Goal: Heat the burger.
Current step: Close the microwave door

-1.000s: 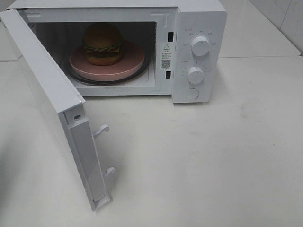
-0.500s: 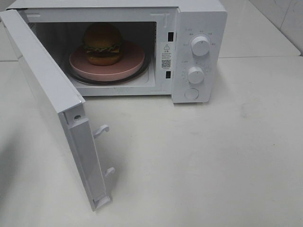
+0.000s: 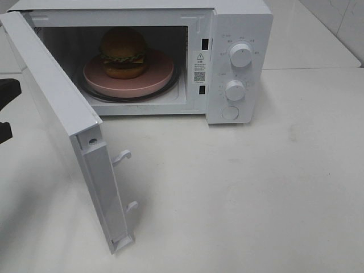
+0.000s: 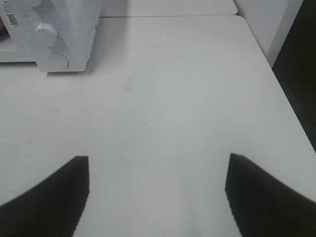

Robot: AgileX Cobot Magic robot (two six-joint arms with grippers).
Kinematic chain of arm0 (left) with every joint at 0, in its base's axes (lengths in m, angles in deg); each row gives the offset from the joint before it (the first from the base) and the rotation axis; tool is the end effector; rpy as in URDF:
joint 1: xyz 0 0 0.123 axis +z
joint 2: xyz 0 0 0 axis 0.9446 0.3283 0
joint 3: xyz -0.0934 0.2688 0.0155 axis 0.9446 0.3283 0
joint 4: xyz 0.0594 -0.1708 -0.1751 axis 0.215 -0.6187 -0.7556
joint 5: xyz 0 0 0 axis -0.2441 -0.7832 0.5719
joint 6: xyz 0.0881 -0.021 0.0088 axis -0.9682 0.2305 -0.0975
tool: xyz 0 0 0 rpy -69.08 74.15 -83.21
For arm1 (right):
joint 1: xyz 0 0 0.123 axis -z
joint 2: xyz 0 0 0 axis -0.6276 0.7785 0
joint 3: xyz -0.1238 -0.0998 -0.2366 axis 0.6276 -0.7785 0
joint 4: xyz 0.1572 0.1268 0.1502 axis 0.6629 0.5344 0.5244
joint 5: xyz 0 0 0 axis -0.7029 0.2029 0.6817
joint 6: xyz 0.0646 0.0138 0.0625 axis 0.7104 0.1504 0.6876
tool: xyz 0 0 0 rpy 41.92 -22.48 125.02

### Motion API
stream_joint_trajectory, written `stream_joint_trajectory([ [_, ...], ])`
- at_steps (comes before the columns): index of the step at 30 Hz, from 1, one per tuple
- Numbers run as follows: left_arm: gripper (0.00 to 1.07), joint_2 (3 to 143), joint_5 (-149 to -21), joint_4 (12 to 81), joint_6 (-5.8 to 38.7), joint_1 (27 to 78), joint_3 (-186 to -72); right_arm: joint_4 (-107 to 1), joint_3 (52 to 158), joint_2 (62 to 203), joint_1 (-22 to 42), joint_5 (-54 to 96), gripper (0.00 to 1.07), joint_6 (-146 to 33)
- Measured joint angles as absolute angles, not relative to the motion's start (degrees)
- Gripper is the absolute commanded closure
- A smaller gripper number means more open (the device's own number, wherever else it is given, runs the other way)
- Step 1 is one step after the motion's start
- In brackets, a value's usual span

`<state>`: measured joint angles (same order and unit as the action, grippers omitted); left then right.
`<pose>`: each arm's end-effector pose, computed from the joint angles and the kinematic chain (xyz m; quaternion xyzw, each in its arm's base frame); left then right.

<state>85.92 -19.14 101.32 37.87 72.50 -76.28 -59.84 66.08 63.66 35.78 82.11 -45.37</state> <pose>0.2210 -0.0418 0.1895 0.2191 0.7330 -0.1589 0.6241 -0.0038 -0.0091 0.2827 0.0261 0.8360 -0.0121 0.5480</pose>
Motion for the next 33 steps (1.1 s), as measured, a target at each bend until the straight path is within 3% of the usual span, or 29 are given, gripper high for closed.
stream_joint_trajectory([
  [3, 1.07, 88.67, -16.96, 99.83, 37.29, 70.55, -76.28, -59.84, 66.08, 63.66, 35.78, 82.11, 0.32, -45.37],
  [10, 1.07, 93.08, -15.81, 90.84, 30.65, 62.18, -76.33, -59.84, 66.08, 63.66, 35.78, 82.11, 0.32, -45.37],
  [18, 1.07, 96.63, -13.92, 82.76, 29.39, 57.14, -77.42, -59.84, 66.08, 63.66, 35.78, 82.11, 0.32, -45.37],
  [33, 1.07, 104.65, -14.21, 70.1, 28.01, 45.34, -90.08, -59.84, 66.08, 63.66, 35.78, 82.11, 0.32, -45.37],
])
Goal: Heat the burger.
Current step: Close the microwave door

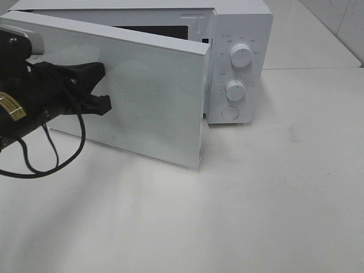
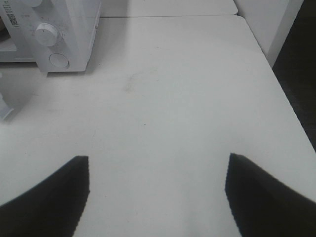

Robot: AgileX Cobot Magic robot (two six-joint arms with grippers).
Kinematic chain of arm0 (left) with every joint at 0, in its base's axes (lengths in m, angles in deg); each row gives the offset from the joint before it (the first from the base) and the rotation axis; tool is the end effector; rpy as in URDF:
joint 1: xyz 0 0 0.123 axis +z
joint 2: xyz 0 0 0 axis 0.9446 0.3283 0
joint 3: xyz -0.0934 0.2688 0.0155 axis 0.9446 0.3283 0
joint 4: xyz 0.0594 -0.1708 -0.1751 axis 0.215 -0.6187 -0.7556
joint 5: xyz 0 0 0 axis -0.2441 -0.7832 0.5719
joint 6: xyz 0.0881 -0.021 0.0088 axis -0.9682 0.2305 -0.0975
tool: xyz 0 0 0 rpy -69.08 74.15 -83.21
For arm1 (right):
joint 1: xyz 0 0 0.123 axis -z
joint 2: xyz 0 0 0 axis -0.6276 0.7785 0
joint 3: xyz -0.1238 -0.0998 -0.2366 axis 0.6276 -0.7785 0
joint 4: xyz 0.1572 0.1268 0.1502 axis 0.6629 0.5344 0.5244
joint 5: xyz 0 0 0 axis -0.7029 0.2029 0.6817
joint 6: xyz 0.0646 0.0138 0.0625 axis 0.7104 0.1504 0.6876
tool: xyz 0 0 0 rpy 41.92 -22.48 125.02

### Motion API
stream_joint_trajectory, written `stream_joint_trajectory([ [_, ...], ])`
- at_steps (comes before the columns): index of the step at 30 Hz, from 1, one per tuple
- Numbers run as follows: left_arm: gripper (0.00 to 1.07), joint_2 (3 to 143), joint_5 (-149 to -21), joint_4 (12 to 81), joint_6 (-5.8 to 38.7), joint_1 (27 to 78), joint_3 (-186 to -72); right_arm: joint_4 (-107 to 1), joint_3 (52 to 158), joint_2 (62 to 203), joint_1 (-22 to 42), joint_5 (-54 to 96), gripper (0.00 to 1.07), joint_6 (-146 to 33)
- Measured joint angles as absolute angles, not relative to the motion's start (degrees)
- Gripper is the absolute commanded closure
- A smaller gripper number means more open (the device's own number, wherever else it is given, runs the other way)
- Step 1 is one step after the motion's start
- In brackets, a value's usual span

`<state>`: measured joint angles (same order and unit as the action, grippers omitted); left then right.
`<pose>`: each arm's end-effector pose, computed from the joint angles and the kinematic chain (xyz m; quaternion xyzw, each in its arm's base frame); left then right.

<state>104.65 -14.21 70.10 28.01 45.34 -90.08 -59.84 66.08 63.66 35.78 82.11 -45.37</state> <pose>0.2724 -0.1439 0.1726 0.1888 0.7080 -0.2171 0.6449 -0.0038 -0.0091 0.2827 0.0261 0.8360 -0.0121 0.5480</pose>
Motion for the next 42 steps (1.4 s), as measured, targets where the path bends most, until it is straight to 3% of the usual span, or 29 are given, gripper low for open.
stream_joint_trajectory([
  [12, 1.07, 109.29, -20.17, 60.41, 26.35, 39.9, -98.85, -59.84, 66.08, 63.66, 35.78, 82.11, 0.32, -45.37],
  [20, 1.07, 113.02, -24.06, 51.19, 19.88, 36.69, -106.36, -59.84, 66.08, 63.66, 35.78, 82.11, 0.32, -45.37],
  [35, 1.07, 117.37, -33.46, 46.95, 14.78, 34.4, -115.93, -59.78, 66.08, 63.66, 35.78, 82.11, 0.32, -45.37],
  [42, 1.07, 116.34, -35.06, 46.78, 14.49, 34.05, -115.47, -59.78, 66.08, 63.66, 35.78, 82.11, 0.32, -45.37],
])
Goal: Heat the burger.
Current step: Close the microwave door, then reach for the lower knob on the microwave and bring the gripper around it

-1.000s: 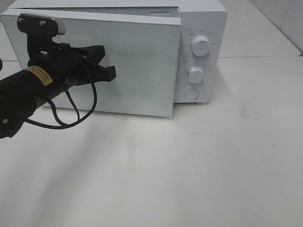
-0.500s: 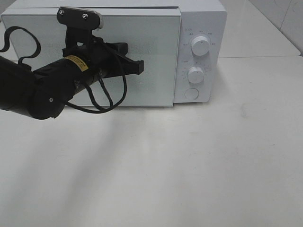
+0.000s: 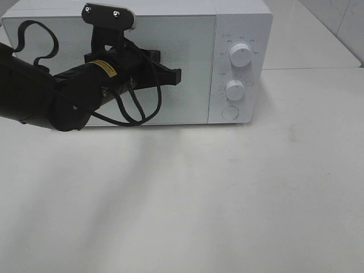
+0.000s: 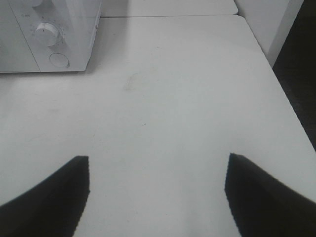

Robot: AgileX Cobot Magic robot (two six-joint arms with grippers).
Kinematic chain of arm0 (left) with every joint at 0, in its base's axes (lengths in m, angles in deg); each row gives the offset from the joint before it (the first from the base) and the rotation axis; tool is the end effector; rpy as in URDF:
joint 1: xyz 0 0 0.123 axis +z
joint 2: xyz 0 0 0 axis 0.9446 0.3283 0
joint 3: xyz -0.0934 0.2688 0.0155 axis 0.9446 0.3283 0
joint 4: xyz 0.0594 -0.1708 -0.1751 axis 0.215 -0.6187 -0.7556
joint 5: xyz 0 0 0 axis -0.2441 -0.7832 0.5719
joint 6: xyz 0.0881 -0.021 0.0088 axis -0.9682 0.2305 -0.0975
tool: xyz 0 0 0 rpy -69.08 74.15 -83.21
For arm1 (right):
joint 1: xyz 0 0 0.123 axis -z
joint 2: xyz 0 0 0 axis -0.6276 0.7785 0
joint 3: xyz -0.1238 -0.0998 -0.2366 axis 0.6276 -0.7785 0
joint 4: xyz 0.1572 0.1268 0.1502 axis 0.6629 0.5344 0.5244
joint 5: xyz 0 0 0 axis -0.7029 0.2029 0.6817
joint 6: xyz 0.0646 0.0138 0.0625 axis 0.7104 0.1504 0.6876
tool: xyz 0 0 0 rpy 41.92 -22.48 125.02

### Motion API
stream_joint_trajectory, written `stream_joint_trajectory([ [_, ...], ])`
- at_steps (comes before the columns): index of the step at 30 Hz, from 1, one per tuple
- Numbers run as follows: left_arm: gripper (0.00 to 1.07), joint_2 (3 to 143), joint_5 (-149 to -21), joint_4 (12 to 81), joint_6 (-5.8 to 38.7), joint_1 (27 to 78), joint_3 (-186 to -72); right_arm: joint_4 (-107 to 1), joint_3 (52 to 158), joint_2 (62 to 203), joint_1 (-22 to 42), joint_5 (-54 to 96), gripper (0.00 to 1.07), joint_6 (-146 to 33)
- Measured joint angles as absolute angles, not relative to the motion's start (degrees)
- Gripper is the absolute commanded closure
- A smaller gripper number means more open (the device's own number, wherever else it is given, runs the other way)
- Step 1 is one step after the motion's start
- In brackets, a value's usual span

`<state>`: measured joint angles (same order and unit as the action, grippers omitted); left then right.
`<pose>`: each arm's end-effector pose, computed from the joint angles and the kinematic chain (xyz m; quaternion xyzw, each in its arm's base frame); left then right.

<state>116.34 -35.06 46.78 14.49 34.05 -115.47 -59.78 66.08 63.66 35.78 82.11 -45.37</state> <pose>0.3337 -0.2321 0.1746 0.1641 0.7585 -0.1701 0.6073 -0.0038 -0.0090 0.2827 0.0260 0.8360 -0.0116 0.5480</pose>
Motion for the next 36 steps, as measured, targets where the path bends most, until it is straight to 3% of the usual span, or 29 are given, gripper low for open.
stream_joint_trajectory([
  [6, 1.03, 113.02, -34.6, 43.22, 14.49, 32.33, -111.0, -59.78, 66.08, 63.66, 35.78, 82.11, 0.32, -45.37],
  [8, 0.79, 111.24, -35.29, 42.82, 14.49, 30.27, -108.53, -59.78, 66.08, 63.66, 35.78, 82.11, 0.32, -45.37],
  [9, 0.79, 111.24, -35.29, 42.82, 14.49, 30.27, -108.53, -59.78, 66.08, 63.66, 35.78, 82.11, 0.32, -45.37],
  [10, 0.52, 110.15, -37.07, 42.82, 14.49, 29.01, -107.04, -59.78, 66.08, 63.66, 35.78, 82.11, 0.32, -45.37],
  [11, 0.52, 110.15, -37.07, 42.82, 14.49, 29.01, -107.04, -59.78, 66.08, 63.66, 35.78, 82.11, 0.32, -45.37],
  [12, 0.38, 109.69, -38.1, 42.77, 14.49, 28.61, -106.47, -59.78, 66.08, 63.66, 35.78, 82.11, 0.32, -45.37],
  [13, 0.1, 108.95, -39.76, 42.59, 14.49, 27.86, -105.27, -59.78, 66.08, 63.66, 35.78, 82.11, 0.32, -45.37],
  [15, 0.06, 107.97, -41.42, 42.59, 14.55, 27.58, -104.01, -59.78, 66.08, 63.66, 35.78, 82.11, 0.32, -45.37],
  [25, 0.07, 101.96, -51.45, 42.42, 14.55, 27.52, -99.31, -59.78, 66.08, 63.66, 35.78, 82.11, 0.32, -45.37],
  [27, 0.07, 98.98, -62.79, 42.42, 14.55, 28.21, -99.25, -59.78, 66.08, 63.66, 35.78, 82.11, 0.32, -45.37],
  [34, 0.07, 95.37, -77.12, 42.42, 14.55, 30.9, -99.83, -59.78, 66.08, 63.66, 35.78, 82.11, 0.32, -45.37],
  [36, 0.07, 92.56, -92.19, 42.42, 14.55, 33.71, -102.17, -59.78, 66.08, 63.66, 35.78, 82.11, 0.32, -45.37],
])
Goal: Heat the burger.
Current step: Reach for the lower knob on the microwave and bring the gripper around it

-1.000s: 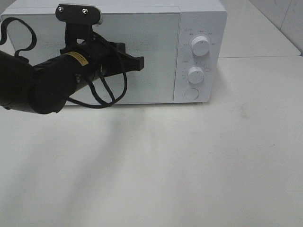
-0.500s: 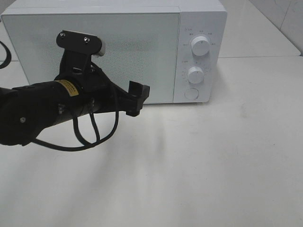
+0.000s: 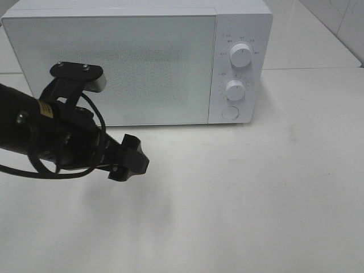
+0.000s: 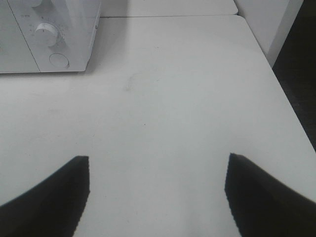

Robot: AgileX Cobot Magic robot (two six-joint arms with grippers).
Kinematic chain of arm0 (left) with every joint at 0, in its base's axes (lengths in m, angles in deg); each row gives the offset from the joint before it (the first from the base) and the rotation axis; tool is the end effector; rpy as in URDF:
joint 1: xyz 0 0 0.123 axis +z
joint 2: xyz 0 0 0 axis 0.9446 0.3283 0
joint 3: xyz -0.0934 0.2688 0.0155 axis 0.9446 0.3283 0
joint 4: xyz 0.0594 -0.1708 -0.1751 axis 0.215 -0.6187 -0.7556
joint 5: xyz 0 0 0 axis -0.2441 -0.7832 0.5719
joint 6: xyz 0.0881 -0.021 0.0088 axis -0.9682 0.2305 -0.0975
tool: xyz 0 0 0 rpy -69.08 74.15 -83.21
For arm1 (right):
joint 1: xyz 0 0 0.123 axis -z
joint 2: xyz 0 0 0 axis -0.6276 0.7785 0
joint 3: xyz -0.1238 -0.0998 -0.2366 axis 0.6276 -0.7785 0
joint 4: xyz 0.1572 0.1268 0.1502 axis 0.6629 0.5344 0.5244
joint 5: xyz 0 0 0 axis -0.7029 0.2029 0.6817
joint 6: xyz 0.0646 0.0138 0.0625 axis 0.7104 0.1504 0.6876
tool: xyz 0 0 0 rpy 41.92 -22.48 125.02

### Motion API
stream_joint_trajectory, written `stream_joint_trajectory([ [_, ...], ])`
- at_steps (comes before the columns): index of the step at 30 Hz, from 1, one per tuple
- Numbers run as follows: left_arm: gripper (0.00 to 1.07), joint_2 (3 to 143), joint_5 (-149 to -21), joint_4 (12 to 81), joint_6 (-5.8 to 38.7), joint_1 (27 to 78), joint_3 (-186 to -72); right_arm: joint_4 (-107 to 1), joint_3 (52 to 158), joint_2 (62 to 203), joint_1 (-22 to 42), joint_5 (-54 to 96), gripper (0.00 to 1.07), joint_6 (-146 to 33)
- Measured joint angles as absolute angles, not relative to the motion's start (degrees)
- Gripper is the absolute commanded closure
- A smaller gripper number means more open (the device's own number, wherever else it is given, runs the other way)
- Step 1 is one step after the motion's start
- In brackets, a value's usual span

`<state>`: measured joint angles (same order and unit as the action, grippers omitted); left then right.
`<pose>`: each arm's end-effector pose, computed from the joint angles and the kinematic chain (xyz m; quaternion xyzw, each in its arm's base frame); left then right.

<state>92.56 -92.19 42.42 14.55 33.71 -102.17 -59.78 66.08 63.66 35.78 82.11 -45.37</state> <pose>0.2219 -0.1792 0.1883 0.2232 0.9310 -0.1613 0.2394 -0.0038 -0.0090 0.2827 0.0260 0.8360 -0.0116 0.5480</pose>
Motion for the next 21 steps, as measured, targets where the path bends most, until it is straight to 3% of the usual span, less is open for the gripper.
stream_joint_trajectory([
  [7, 0.07, 89.64, -113.73, 42.54, 14.55, 39.9, -106.59, -59.78, 66.08, 63.66, 35.78, 82.05, 0.32, -45.37],
  [9, 0.07, 88.72, -123.53, 43.05, 14.55, 43.73, -108.94, -59.78, 66.08, 63.66, 35.78, 82.05, 0.32, -45.37],
  [12, 0.07, 88.32, -126.68, 43.17, 14.55, 45.17, -109.57, -59.78, 66.08, 63.66, 35.78, 82.05, 0.32, -45.37],
  [18, 0.07, 83.34, -135.67, 45.63, 14.55, 52.84, -110.48, -59.78, 66.08, 63.66, 35.78, 82.05, 0.32, -45.37],
  [21, 0.07, 76.29, -138.08, 48.09, 14.95, 60.35, -110.48, -59.78, 66.08, 63.66, 35.78, 82.05, 0.32, -45.37],
])
